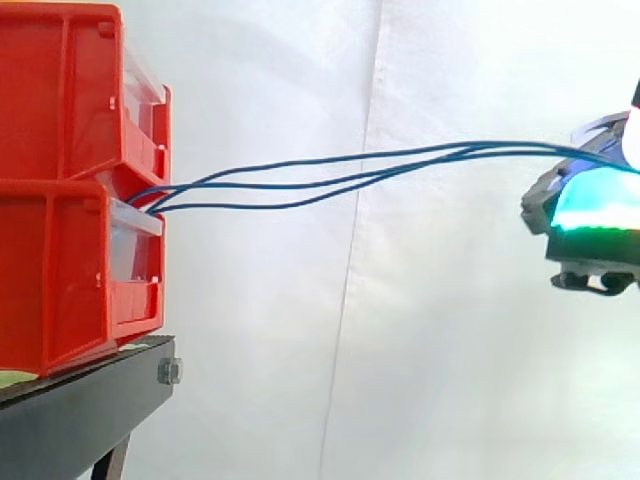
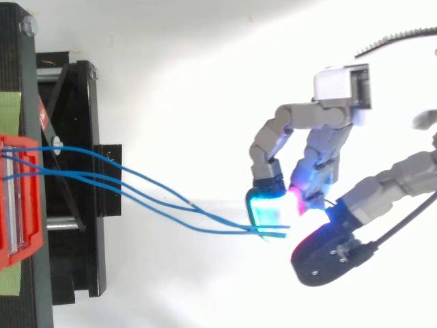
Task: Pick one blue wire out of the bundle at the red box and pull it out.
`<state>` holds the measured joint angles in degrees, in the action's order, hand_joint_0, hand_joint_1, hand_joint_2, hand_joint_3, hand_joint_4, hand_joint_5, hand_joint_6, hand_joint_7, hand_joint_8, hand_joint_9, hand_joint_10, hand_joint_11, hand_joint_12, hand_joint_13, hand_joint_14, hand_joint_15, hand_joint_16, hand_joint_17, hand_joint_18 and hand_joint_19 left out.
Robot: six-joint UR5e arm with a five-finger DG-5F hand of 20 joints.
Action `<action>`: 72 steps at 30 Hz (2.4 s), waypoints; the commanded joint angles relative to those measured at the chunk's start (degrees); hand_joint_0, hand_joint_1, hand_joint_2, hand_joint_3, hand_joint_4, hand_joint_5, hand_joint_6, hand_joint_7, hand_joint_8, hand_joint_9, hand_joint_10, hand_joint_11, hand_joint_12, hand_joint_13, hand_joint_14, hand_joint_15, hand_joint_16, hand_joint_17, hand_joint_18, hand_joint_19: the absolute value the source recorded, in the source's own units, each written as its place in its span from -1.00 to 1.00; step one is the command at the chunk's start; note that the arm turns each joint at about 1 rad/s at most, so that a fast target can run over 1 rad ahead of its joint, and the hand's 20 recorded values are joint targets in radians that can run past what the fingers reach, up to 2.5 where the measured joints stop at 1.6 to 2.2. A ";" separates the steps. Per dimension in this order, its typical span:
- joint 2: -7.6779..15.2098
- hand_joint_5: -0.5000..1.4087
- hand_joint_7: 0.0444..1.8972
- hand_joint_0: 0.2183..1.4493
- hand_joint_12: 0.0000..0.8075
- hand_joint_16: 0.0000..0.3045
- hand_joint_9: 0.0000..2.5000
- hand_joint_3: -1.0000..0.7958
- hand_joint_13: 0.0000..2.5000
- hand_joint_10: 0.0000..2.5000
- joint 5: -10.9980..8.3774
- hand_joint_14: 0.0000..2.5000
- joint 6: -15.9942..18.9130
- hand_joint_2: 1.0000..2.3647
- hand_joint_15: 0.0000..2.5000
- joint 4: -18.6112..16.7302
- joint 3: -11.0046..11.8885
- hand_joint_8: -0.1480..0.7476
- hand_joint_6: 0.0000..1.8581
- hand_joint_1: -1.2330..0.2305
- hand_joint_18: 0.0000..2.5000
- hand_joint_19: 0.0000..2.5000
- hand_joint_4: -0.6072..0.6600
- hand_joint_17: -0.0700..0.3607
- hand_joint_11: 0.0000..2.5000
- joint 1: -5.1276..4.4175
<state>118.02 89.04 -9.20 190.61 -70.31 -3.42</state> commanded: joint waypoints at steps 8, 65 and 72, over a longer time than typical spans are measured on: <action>-1.83 -0.70 -0.17 -0.23 0.10 -0.64 -0.21 -0.44 -0.15 -0.99 0.79 -0.99 2.34 -1.00 -0.58 3.54 0.00 0.21 0.03 -0.46 -0.18 -0.65 0.37 -0.10 -0.28 0.70; -1.74 -0.61 0.28 -0.32 0.27 -0.57 -0.07 0.13 -0.10 -0.99 5.01 -0.99 5.07 -0.98 -0.56 4.24 -0.09 0.37 0.04 -0.46 -0.10 -0.62 0.12 0.01 -0.27 1.05; -1.74 -0.61 0.28 -0.30 0.26 -0.57 -0.08 0.10 -0.11 -0.99 2.02 -0.99 4.54 -0.98 -0.57 3.71 0.00 0.35 0.04 -0.46 -0.11 -0.62 0.07 0.00 -0.28 0.52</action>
<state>116.30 92.89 -4.52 194.57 -70.32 -2.62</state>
